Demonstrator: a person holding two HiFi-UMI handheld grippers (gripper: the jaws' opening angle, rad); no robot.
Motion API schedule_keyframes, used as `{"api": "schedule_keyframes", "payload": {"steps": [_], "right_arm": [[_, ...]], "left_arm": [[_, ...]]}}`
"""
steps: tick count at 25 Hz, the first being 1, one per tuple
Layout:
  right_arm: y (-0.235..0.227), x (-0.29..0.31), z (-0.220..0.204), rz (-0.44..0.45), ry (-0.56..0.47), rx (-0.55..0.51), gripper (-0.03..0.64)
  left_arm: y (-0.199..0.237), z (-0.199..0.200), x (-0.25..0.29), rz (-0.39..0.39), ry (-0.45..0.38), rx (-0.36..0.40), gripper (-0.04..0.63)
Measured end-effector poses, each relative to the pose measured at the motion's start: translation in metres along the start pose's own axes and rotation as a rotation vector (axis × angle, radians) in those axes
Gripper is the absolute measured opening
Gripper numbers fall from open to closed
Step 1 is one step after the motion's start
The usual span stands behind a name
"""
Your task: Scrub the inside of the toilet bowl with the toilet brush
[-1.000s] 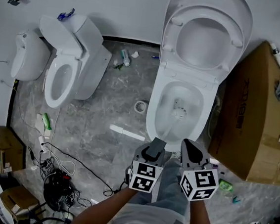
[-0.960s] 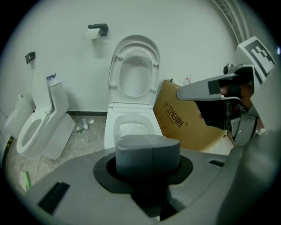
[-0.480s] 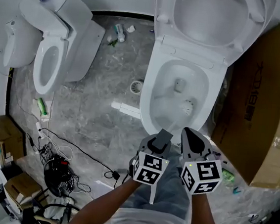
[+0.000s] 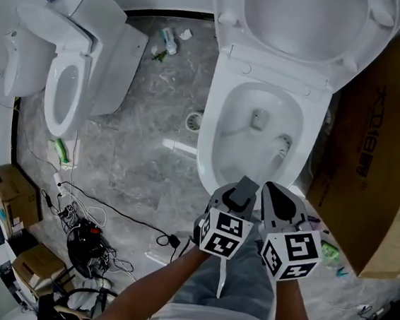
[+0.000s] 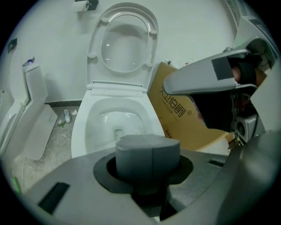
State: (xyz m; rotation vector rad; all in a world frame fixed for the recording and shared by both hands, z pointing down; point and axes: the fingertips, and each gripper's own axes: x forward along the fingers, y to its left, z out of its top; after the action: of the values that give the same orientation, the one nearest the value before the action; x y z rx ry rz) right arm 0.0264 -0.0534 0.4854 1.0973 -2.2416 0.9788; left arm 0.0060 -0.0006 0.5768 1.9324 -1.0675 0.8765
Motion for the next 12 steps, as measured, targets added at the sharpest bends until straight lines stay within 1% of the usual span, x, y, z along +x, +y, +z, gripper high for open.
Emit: {"api": "schedule_keyframes", "payload": {"steps": [3, 8, 12], "right_arm": [[-0.007, 0.005, 0.002, 0.002, -0.005, 0.003, -0.002], [-0.018, 0.01, -0.001, 0.002, -0.004, 0.018, -0.002], [-0.024, 0.012, -0.004, 0.0, 0.002, 0.03, -0.002]], "left_arm": [[0.002, 0.011, 0.012, 0.003, -0.013, 0.01, 0.158], [0.008, 0.027, 0.026, 0.009, -0.043, -0.001, 0.158], [0.013, 0.04, 0.036, 0.009, -0.062, 0.04, 0.158]]}}
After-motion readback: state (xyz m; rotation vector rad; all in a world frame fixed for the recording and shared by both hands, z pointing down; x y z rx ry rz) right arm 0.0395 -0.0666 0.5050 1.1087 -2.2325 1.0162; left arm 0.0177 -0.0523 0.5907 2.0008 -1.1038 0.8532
